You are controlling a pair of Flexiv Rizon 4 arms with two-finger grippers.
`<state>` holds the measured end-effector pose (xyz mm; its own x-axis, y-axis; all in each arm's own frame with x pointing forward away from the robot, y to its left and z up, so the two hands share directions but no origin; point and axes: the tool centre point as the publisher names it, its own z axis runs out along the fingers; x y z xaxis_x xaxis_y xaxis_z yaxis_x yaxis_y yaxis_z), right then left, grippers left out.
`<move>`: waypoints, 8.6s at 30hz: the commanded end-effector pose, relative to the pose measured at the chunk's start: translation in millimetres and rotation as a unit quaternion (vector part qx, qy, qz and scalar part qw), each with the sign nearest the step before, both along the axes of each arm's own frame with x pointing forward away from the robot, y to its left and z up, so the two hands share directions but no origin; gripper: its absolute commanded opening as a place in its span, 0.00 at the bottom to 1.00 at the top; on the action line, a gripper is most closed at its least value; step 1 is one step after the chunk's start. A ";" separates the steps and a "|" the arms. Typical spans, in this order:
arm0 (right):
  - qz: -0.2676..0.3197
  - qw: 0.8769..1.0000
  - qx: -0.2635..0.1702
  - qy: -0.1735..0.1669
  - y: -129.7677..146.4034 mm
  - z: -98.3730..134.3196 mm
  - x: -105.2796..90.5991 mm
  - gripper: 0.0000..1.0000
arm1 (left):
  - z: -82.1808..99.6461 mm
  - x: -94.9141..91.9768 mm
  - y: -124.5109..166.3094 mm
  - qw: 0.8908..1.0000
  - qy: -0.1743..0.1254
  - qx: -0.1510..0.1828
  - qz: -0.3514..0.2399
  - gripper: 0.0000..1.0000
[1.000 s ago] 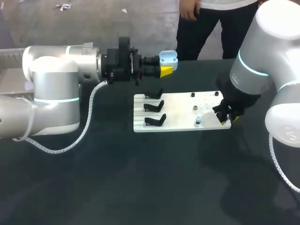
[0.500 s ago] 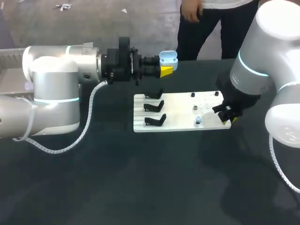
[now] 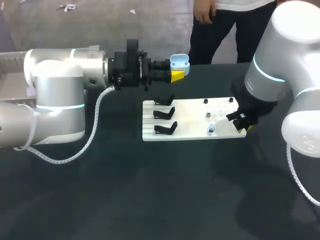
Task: Pick up each earbud case from the left stands, insert the matching earbuds, close the lid, and place the case in the box.
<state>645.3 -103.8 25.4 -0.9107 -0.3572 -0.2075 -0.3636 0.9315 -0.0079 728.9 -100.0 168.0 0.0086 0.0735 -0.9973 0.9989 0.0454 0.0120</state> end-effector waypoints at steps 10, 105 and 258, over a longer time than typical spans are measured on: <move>0.010 1.000 -0.014 -0.003 3.7 18.3 -3.4 0.00 | -0.8 -2.2 -0.1 1.000 -0.003 -0.002 0.004 0.00; -0.421 0.903 0.074 0.029 145.2 204.7 32.2 0.00 | -0.8 -2.2 -0.1 1.000 -0.003 -0.002 0.004 0.00; -0.264 0.957 0.113 -0.041 107.7 153.1 -27.9 1.00 | -0.8 -2.2 -0.1 1.000 -0.003 -0.002 0.004 0.00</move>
<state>626.5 10.3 183.6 -0.9454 0.2048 -0.2537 0.1730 0.9746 0.1421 728.9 -99.8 168.1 0.0086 0.0736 -0.9973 0.9989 0.0453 0.0119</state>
